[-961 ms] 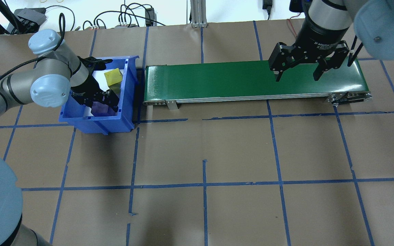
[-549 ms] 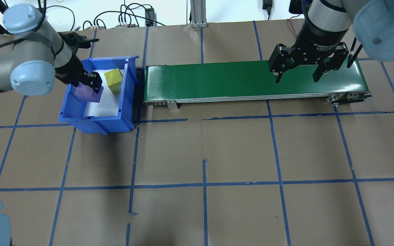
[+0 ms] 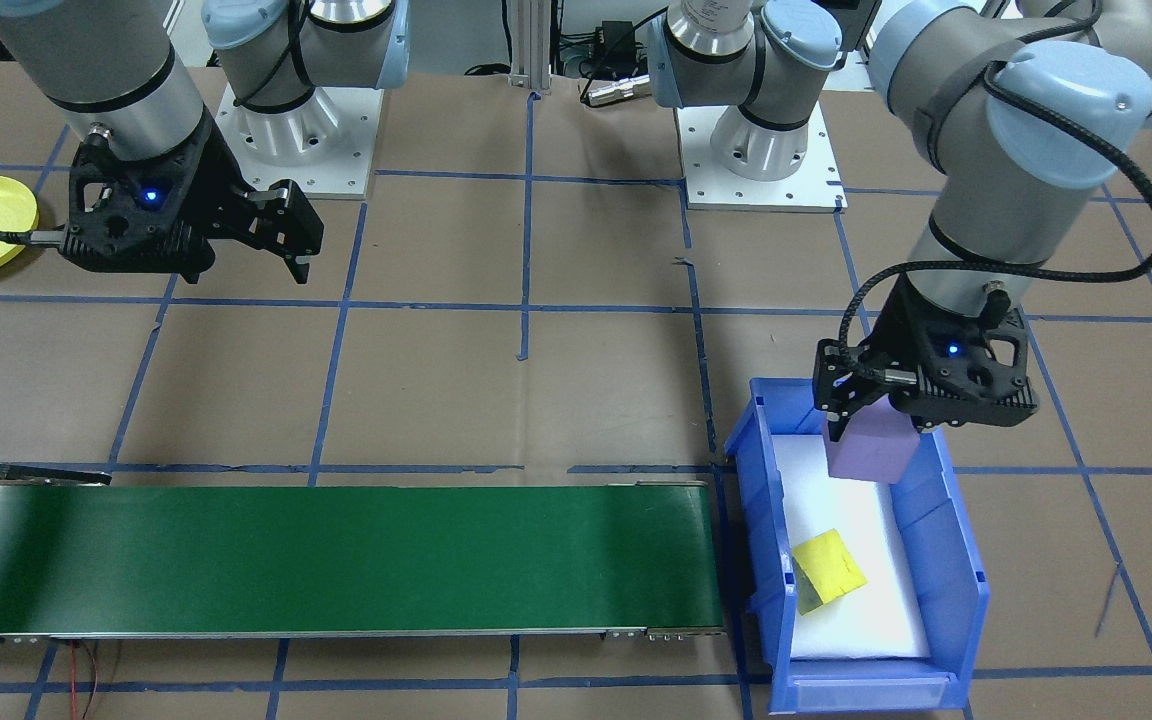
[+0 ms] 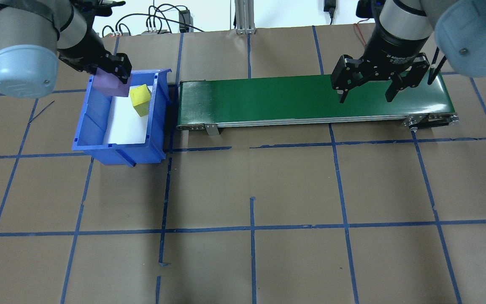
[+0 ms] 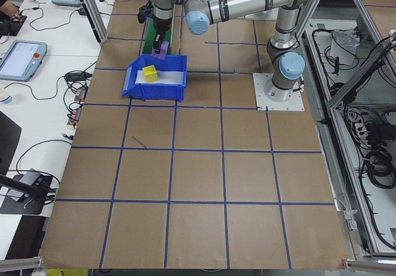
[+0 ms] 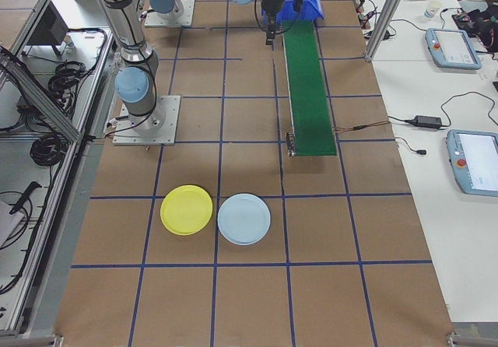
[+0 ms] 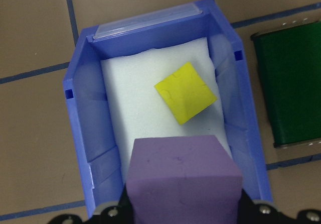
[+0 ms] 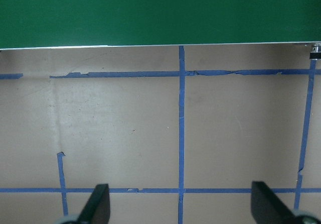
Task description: Move block left to right into plate
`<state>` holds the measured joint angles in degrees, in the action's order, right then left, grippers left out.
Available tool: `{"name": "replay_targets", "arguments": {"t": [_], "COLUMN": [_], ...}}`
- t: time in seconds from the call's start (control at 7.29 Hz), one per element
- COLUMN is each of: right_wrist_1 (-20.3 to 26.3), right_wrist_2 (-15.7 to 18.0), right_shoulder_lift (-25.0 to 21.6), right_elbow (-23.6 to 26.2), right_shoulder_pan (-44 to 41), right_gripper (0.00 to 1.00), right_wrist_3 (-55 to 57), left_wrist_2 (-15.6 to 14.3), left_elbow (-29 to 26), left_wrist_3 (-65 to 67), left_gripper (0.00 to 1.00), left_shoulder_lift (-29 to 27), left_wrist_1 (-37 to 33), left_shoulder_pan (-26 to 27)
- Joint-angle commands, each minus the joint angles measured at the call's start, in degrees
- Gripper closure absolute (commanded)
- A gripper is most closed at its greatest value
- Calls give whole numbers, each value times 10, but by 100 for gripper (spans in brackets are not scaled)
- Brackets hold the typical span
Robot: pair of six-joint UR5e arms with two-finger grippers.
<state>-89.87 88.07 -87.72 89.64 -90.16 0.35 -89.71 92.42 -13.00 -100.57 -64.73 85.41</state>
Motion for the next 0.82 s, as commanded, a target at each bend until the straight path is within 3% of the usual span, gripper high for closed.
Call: {"name": "replay_targets", "arguments": {"t": [0.0, 0.27, 0.55, 0.69], "right_wrist_1": [0, 1, 1, 1], "right_wrist_2": [0, 1, 1, 0], "right_shoulder_lift": [0, 0, 0, 0], "right_elbow": [0, 0, 0, 0], "right_shoulder_pan": [2, 2, 2, 2], "right_gripper": [0, 0, 0, 0], "right_wrist_3": [-1, -1, -1, -1], "left_wrist_2": [3, 3, 34, 40], "left_elbow": [-2, -2, -1, -1], "left_wrist_3": [92, 136, 133, 132], "left_gripper": [45, 45, 45, 11], "left_shoulder_lift": [-58, -121, -130, -138], "left_wrist_1": [53, 139, 138, 136], "left_shoulder_pan": [54, 98, 105, 105]}}
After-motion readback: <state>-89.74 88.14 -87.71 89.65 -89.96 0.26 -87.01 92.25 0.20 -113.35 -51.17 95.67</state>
